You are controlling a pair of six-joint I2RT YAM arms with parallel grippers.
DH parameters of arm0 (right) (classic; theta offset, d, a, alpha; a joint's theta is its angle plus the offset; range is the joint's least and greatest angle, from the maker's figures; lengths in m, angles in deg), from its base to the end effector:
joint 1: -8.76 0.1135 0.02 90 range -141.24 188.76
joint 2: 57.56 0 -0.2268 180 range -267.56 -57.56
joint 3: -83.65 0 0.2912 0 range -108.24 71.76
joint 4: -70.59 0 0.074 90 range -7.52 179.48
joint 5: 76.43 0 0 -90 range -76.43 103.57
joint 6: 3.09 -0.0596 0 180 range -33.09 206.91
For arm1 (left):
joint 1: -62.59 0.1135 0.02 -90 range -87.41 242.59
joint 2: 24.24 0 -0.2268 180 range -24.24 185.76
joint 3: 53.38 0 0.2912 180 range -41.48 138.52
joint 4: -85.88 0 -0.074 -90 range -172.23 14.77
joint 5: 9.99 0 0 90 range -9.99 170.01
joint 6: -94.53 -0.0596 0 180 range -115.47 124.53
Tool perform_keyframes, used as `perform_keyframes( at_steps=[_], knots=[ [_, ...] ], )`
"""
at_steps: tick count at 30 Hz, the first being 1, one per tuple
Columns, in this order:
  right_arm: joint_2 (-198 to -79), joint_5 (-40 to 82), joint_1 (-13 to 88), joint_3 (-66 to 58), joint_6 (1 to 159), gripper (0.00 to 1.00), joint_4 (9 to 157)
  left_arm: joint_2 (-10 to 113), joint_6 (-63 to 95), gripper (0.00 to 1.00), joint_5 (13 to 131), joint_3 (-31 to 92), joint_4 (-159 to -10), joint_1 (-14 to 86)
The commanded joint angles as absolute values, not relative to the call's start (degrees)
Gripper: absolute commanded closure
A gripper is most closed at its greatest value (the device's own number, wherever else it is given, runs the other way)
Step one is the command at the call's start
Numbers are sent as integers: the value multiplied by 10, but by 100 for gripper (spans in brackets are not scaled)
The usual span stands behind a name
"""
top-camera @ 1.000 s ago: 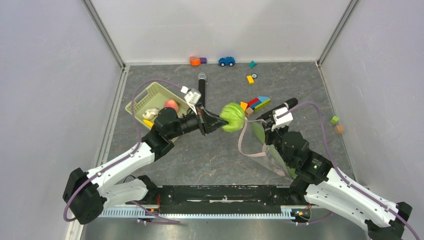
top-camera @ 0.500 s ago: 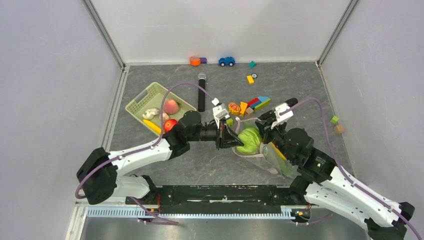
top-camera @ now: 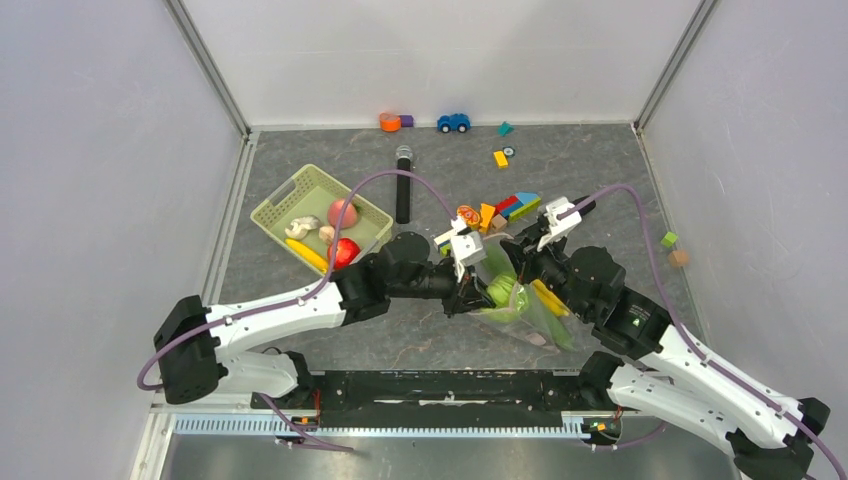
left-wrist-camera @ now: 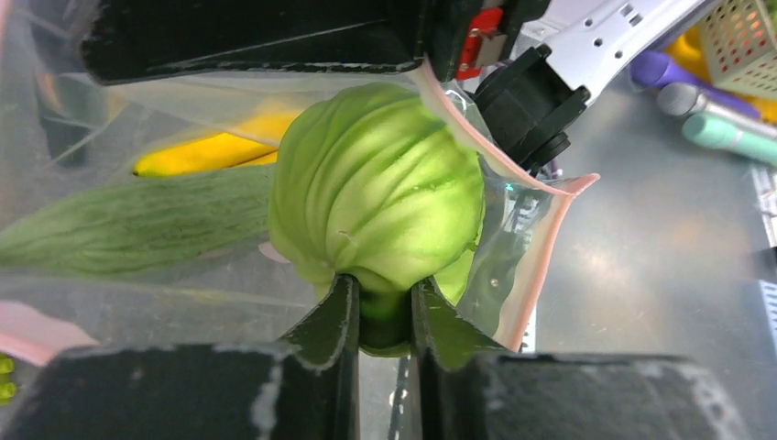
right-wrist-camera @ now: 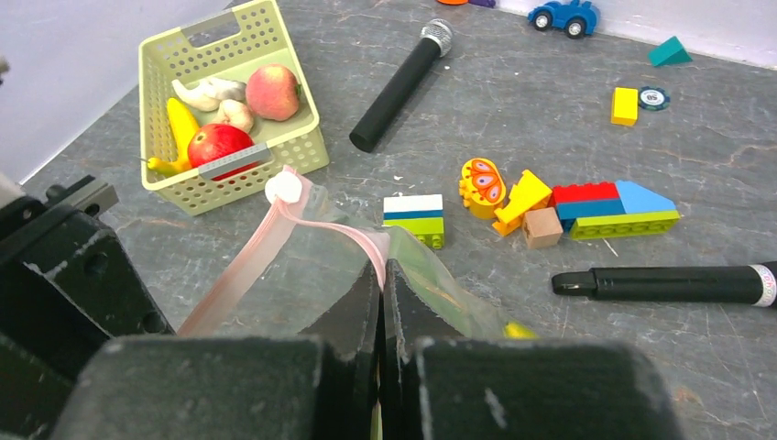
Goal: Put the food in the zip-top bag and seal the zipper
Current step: Place the fake vegetable in the zipper food storage bag.
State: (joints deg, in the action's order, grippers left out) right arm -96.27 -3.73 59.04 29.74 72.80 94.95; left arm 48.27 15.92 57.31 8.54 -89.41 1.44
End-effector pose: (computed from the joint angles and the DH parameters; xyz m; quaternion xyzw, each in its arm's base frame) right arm 0.1755 0.1835 0.3108 -0.1409 0.7457 0.2446 0.6035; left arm 0.1548 -0.3286 0.2423 0.4362 0.6568 -0.4780 0.3870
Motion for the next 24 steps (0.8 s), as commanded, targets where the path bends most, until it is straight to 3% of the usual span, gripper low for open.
perform_keyframes(
  at_steps=[1, 3, 4, 5, 6, 7, 13, 24],
  knots=[
    [-956, -21, 594, 264, 711, 97, 900, 486, 79, 77, 630, 134, -837, -15],
    [-956, -24, 593, 266, 710, 97, 901, 490, 75, 70, 620, 137, -838, -23],
    [-955, -25, 594, 267, 708, 96, 900, 493, 74, 62, 611, 139, -839, -26],
    [-954, -25, 594, 268, 706, 96, 901, 495, 73, 49, 607, 141, -838, -29],
    [-952, -23, 594, 269, 704, 96, 901, 496, 74, 8, 610, 144, -838, -32],
    [-951, -22, 594, 270, 705, 95, 901, 495, 75, 1, 614, 145, -838, -33],
    [-931, -48, 594, 279, 704, 94, 906, 458, 118, 0, 678, 141, -850, -34],
    [-916, -67, 594, 289, 710, 93, 909, 386, 261, 0, 936, 108, -807, -34]
  ],
)
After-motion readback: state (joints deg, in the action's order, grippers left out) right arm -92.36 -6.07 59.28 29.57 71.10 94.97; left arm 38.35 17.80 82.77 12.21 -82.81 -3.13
